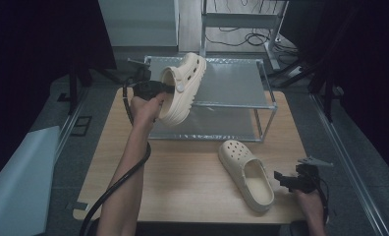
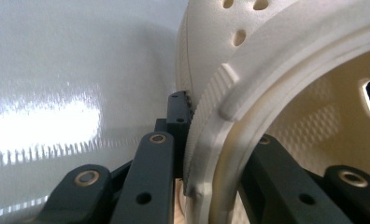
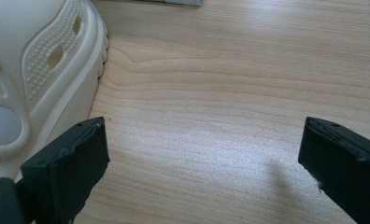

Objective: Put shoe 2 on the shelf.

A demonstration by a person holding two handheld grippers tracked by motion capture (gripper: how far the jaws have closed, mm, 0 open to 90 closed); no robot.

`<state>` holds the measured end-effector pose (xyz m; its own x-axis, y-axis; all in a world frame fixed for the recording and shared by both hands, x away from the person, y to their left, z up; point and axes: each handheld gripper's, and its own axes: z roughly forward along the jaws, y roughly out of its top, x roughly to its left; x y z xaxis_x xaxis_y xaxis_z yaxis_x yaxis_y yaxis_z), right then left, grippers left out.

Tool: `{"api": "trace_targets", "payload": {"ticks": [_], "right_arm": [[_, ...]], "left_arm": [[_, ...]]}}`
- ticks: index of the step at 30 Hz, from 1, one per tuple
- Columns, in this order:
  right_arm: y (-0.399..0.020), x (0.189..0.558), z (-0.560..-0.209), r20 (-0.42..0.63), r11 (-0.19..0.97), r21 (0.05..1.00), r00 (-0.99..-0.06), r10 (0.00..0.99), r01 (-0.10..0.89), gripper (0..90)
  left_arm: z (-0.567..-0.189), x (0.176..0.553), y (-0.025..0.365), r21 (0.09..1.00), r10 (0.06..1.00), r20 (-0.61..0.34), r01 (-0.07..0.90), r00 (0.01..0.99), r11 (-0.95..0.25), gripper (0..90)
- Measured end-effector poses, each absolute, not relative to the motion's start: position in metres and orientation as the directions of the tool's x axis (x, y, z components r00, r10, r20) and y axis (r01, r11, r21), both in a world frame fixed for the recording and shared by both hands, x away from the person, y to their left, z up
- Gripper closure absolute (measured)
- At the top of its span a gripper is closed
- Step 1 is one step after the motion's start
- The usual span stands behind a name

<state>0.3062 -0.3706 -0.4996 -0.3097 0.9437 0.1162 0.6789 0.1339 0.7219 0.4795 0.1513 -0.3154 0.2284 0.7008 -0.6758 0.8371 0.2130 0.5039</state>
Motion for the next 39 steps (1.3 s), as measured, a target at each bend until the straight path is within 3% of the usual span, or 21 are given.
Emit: {"api": "trace_targets", "payload": {"ticks": [39], "right_arm": [[-0.372, 0.306, -0.499, 0.146, 0.112, 0.728, -0.313, 0.938, 0.676, 4.5]], "left_arm": [[-0.31, 0.546, 0.138, 0.489, 0.77, -0.638, 0.782, 0.018, 0.388, 77.9]]}}
